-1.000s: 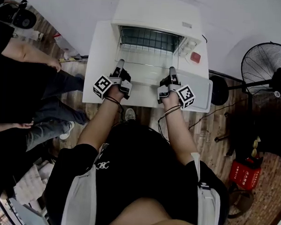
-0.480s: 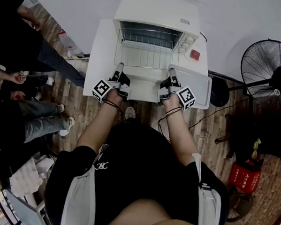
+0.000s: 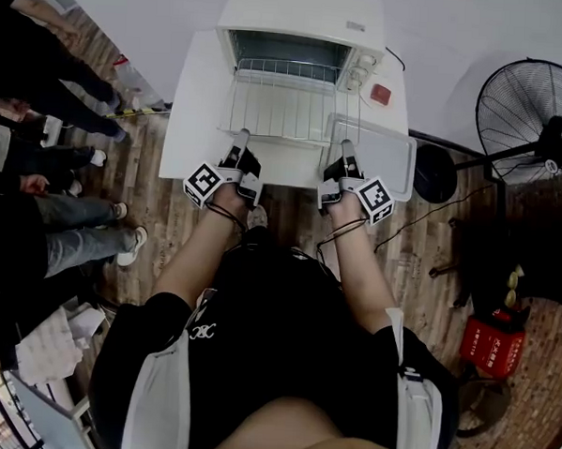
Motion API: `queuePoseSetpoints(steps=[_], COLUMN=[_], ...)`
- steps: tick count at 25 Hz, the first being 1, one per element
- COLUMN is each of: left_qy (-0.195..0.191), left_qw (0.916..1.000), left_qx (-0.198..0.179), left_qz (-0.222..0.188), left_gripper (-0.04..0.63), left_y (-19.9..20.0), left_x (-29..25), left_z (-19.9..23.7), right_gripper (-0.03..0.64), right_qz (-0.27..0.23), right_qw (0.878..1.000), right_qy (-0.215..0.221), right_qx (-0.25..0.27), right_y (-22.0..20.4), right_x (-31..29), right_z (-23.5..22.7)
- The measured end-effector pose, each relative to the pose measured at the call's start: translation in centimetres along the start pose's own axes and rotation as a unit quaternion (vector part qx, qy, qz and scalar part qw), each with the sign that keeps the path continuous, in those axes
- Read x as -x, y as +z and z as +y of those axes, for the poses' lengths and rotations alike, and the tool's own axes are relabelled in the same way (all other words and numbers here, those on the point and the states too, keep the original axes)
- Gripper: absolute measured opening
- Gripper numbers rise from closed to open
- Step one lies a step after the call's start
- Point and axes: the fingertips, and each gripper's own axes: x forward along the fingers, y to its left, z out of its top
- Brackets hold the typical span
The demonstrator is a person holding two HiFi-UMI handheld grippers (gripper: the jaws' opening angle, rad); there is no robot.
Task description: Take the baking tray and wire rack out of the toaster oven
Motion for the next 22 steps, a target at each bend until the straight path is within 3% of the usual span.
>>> queuePoseSetpoints(steps=[8,16,22], left_qy=[-0.009,-0.017,-0.002], left_qw=[0.9969,0.9846,0.9756], left_qx=[-0.006,0.004,0.02], left_qz=[0.078,0.174,0.219], left_gripper=[0.018,0.018,0.019], left_y=[-7.8,-17.8,-23.7], left_x=[-2.0,-4.8,-5.5], left_z=[-1.1,-2.3,-1.7], right_gripper=[0.018,0.018,0.018], right_qz=[-0.066,-0.148,-0.178], right_qw=[0.997,0.986,0.978], right_qy=[-0.031,-0.071,-0.105], right_qx=[0.0,-0.001,-0.002], right_y=[5.5,12.5,16.6], right_x=[6.9,14.4,17.7], right_z=[-2.8,-5.9,-8.6])
